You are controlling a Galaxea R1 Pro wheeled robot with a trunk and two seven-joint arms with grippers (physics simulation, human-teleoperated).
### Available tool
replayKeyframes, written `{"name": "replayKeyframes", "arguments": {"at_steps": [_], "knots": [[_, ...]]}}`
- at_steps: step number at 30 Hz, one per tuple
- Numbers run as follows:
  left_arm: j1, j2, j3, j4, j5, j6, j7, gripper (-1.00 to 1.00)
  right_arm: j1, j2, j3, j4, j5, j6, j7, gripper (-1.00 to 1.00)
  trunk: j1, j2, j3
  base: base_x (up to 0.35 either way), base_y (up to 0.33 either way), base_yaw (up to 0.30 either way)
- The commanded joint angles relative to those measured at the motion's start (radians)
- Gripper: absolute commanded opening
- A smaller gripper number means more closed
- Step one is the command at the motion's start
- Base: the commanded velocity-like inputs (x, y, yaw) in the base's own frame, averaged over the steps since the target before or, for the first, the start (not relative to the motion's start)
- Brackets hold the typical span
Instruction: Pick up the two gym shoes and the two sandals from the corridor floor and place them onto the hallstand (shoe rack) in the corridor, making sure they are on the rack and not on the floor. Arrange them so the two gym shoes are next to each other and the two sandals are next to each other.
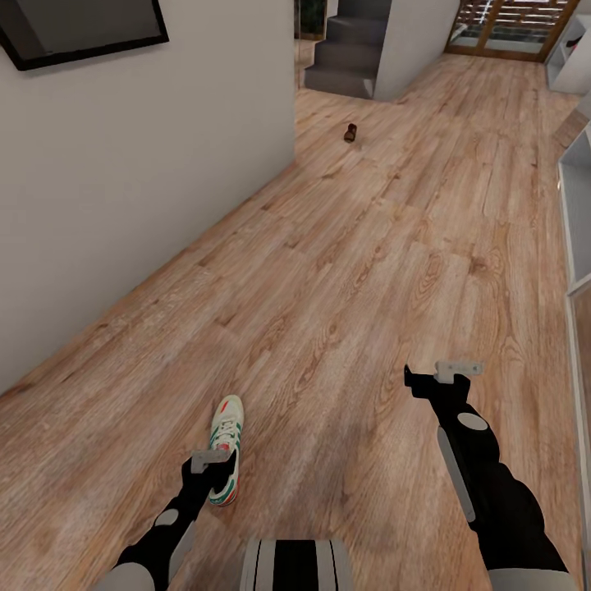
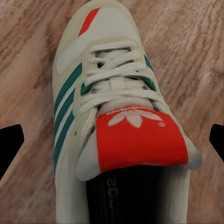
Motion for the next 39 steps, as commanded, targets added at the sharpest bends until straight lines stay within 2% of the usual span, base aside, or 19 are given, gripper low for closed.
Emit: {"name": "replayKeyframes", "arguments": {"at_steps": [1, 6, 21, 26, 39], "knots": [[0.000, -0.001, 0.009, 0.005, -0.008, -0.003, -0.006, 1.00, 0.000, 0.000, 0.001, -0.001, 0.003, 0.006, -0.002, 1.00, 0.000, 0.000, -0.005, 0.000, 0.000, 0.035], [0.000, 0.002, 0.010, 0.056, -0.009, -0.007, -0.001, 1.00, 0.000, 0.000, 0.001, -0.001, 0.003, 0.006, -0.002, 1.00, 0.002, -0.001, -0.021, 0.000, 0.000, 0.067], [0.001, 0.002, 0.009, 0.065, -0.010, -0.006, 0.000, 1.00, 0.000, 0.000, 0.001, -0.001, 0.003, 0.006, -0.002, 1.00, 0.002, -0.001, -0.025, 0.000, 0.000, 0.016], [0.000, 0.002, 0.008, 0.065, -0.011, -0.006, 0.000, 1.00, 0.000, 0.000, 0.001, -0.001, 0.003, 0.006, -0.002, 1.00, 0.004, -0.002, -0.044, 0.000, 0.000, 0.000], [0.001, 0.000, 0.008, 0.065, -0.009, -0.006, 0.000, 1.00, 0.000, 0.000, 0.001, -0.001, 0.003, 0.006, -0.002, 1.00, 0.004, -0.002, -0.044, 0.000, 0.000, 0.000]]}}
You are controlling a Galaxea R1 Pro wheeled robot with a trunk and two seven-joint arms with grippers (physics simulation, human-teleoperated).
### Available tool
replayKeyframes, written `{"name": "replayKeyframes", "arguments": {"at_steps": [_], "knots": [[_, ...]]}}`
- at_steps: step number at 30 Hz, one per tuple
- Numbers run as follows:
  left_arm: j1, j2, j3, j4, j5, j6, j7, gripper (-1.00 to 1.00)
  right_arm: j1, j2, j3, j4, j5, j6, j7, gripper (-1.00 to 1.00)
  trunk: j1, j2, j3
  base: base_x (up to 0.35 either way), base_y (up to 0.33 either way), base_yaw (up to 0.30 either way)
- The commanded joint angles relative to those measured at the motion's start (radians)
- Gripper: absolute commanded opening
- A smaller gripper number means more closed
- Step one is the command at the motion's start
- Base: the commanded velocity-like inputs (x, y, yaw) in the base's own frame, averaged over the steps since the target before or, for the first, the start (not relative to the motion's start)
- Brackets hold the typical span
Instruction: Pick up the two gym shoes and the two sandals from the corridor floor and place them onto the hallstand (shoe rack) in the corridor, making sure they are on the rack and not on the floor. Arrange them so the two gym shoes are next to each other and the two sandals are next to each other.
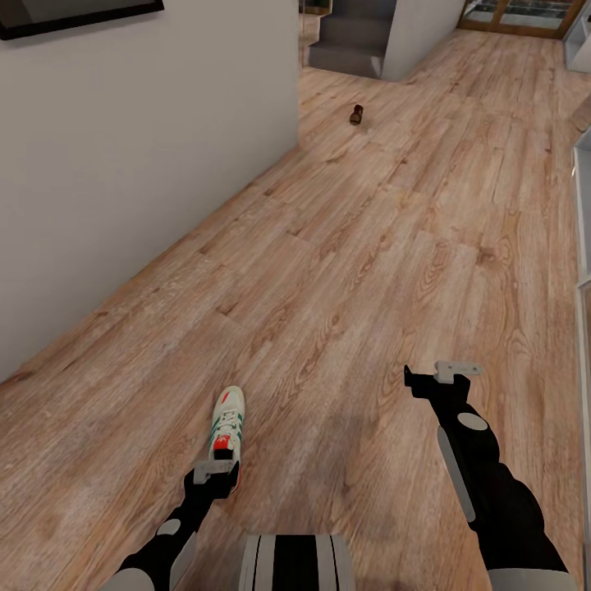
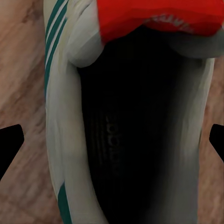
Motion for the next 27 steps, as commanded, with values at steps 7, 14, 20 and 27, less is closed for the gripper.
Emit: {"name": "replayKeyframes", "arguments": {"at_steps": [7, 14, 20, 27], "knots": [[0.003, -0.001, 0.009, 0.000, -0.008, -0.003, -0.005, 1.00, 0.000, 0.000, 0.001, -0.001, 0.003, 0.006, -0.002, 1.00, 0.002, -0.001, -0.020, 0.000, 0.000, 0.000], [0.004, -0.001, 0.009, 0.000, -0.008, -0.003, -0.005, 1.00, 0.000, 0.000, 0.001, -0.001, 0.003, 0.006, -0.002, 1.00, 0.003, -0.002, -0.024, 0.000, 0.000, 0.000], [0.004, -0.001, 0.009, 0.000, -0.007, -0.003, -0.005, 1.00, 0.000, 0.000, 0.001, -0.001, 0.003, 0.006, -0.002, 1.00, 0.003, -0.002, -0.024, 0.000, 0.000, 0.000], [0.005, -0.001, 0.009, 0.000, -0.006, -0.003, -0.005, 1.00, 0.000, 0.000, 0.001, -0.001, 0.003, 0.006, -0.002, 1.00, 0.004, -0.003, -0.039, 0.000, 0.000, 0.000]]}}
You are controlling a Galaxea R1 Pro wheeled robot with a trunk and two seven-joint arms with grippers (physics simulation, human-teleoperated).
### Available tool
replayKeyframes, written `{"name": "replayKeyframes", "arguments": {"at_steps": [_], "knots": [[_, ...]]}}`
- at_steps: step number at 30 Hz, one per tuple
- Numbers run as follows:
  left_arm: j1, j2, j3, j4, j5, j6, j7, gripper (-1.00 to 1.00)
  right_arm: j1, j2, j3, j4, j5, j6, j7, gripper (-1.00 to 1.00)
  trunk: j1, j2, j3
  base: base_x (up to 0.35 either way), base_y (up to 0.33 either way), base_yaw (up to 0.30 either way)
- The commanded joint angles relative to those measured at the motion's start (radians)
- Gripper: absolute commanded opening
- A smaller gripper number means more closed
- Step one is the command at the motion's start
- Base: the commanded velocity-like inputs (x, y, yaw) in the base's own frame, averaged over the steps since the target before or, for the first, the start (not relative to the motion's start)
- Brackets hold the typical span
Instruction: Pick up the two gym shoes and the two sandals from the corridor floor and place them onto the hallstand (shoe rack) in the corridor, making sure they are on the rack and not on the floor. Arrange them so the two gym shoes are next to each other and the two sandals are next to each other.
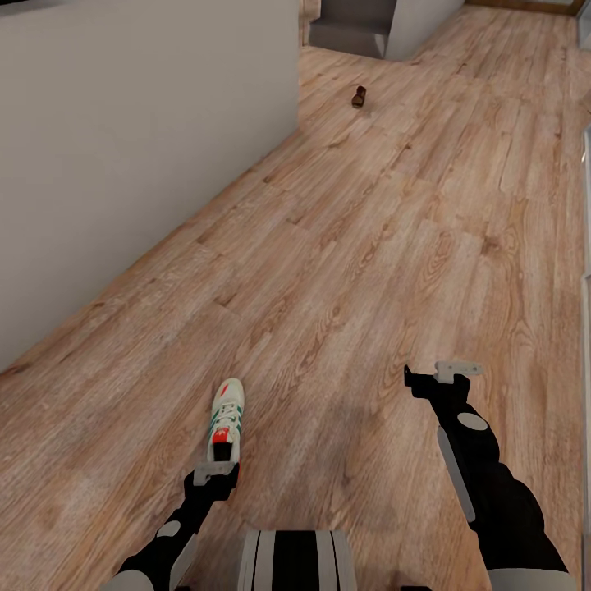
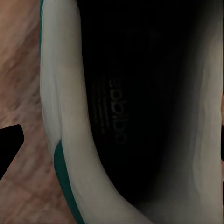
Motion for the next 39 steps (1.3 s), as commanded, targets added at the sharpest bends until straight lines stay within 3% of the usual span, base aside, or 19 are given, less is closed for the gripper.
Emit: {"name": "replayKeyframes", "arguments": {"at_steps": [1, 19, 20, 39], "knots": [[0.000, -0.001, 0.009, 0.000, -0.008, -0.003, -0.005, 1.00, 0.000, 0.000, 0.001, -0.001, 0.003, 0.006, -0.002, 1.00, 0.000, 0.000, -0.001, 0.000, 0.000, 0.000], [0.000, -0.002, 0.008, 0.001, -0.008, -0.003, -0.005, 1.00, 0.000, 0.000, 0.001, -0.001, 0.003, 0.006, -0.002, 1.00, 0.000, 0.000, -0.001, 0.000, 0.000, 0.000], [0.000, -0.002, 0.008, 0.001, -0.010, -0.002, -0.005, -1.00, 0.000, 0.000, 0.001, -0.001, 0.003, 0.006, -0.002, 1.00, 0.000, 0.000, -0.001, 0.000, 0.000, 0.000], [0.001, 0.004, 0.012, 0.001, -0.003, -0.004, -0.002, -1.00, 0.000, 0.000, 0.001, 0.000, 0.004, 0.006, -0.002, 1.00, 0.000, 0.000, -0.001, 0.000, 0.000, 0.000]]}}
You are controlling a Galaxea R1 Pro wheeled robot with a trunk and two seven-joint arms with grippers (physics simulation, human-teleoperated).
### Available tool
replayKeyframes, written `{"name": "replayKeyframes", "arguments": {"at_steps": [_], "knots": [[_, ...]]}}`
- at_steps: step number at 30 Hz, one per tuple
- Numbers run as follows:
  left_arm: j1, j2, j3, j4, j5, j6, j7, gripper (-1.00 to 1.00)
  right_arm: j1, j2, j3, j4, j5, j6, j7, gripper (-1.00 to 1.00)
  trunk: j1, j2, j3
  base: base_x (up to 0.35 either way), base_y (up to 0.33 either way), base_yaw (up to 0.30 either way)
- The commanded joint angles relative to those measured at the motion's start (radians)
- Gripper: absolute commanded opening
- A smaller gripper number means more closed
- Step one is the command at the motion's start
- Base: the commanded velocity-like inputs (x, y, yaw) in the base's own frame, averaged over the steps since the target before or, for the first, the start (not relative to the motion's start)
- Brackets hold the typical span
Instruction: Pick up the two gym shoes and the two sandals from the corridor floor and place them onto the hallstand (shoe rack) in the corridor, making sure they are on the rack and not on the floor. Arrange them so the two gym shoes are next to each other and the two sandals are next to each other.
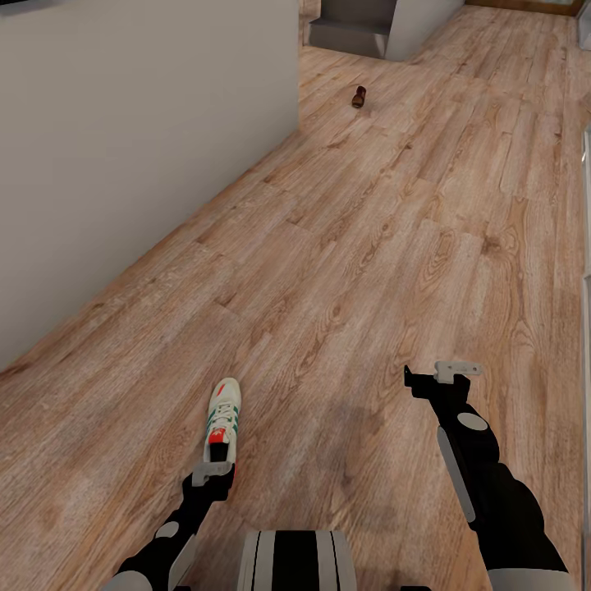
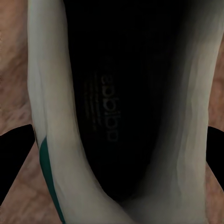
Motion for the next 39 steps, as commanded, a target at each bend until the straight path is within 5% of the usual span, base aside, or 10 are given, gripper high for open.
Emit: {"name": "replayKeyframes", "arguments": {"at_steps": [1, 14, 39], "knots": [[0.000, 0.000, 0.010, 0.000, -0.008, -0.002, -0.004, -1.00, 0.000, 0.000, 0.001, -0.001, 0.003, 0.006, -0.002, 1.00, 0.000, 0.000, -0.001, 0.000, 0.000, 0.000], [0.001, 0.000, 0.010, 0.000, -0.008, -0.004, -0.005, -1.00, 0.000, 0.000, 0.001, -0.002, 0.004, 0.006, -0.002, 1.00, 0.000, 0.000, -0.001, 0.000, 0.000, 0.000], [0.000, 0.000, 0.007, -0.004, -0.010, -0.004, -0.006, -1.00, 0.001, 0.000, 0.003, -0.001, 0.007, 0.006, -0.001, 1.00, -0.011, 0.006, 0.096, 0.000, 0.000, 0.000]]}}
